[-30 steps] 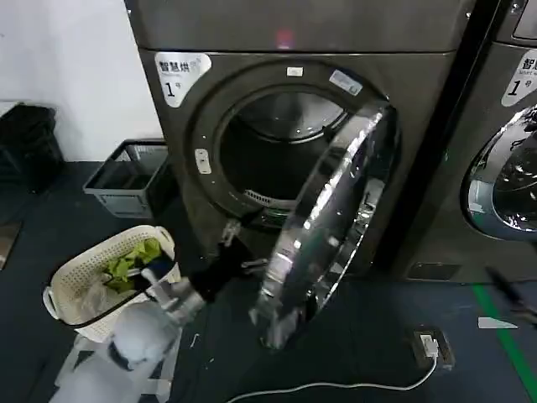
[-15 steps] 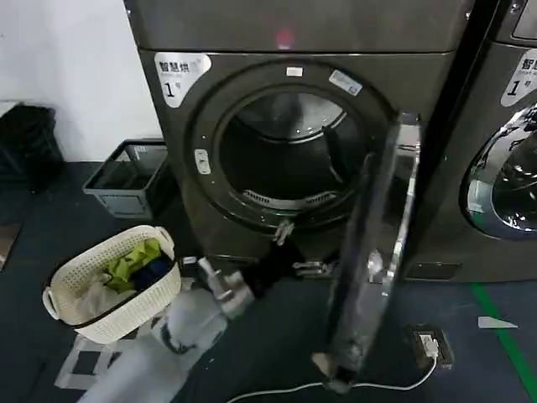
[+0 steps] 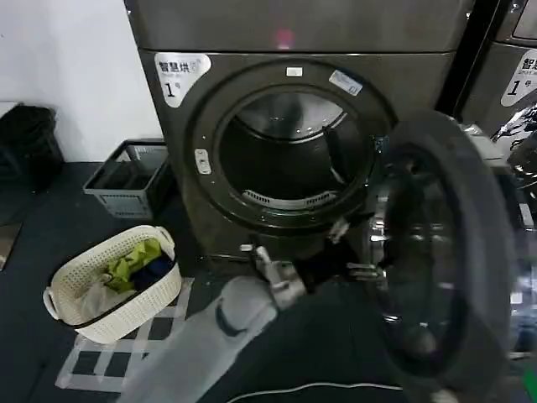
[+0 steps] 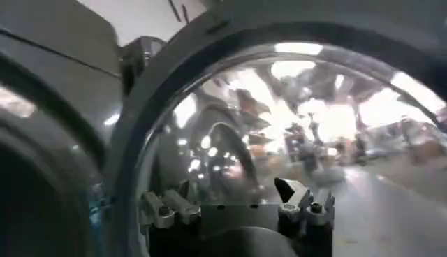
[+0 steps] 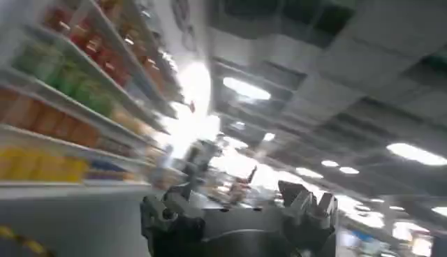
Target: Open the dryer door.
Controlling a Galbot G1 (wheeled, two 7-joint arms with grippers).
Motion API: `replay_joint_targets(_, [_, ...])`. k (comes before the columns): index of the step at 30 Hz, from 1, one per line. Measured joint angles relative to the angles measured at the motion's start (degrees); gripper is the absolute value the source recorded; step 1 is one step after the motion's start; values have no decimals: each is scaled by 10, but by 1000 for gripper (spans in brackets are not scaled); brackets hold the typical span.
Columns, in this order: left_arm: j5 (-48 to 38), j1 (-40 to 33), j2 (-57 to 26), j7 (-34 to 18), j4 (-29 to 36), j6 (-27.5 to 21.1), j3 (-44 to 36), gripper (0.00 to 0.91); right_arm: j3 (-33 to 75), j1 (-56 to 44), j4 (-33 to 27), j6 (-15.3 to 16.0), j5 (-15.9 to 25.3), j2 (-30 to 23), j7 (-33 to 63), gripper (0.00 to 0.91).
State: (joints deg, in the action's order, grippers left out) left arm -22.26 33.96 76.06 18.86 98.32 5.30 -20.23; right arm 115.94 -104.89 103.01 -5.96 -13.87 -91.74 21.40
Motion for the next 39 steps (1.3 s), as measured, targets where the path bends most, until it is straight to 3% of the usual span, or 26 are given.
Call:
replay_joint_targets(5, [2, -22, 38, -1, -37, 0, -22, 907, 21, -5, -19, -5, 28, -5, 29, 907])
replay_joint_targets(20, [7, -44, 112, 0, -122, 1, -33, 907, 40, -7, -33, 25, 41, -5, 63, 907])
replay_joint_targets(30, [5, -32, 106, 0, -111, -4, -28, 907, 35, -4, -30, 30, 41, -5, 63, 907])
replay_joint_targets(39, [3, 1, 59, 3, -38, -22, -17, 907, 20, 1, -20, 41, 35, -5, 56, 907])
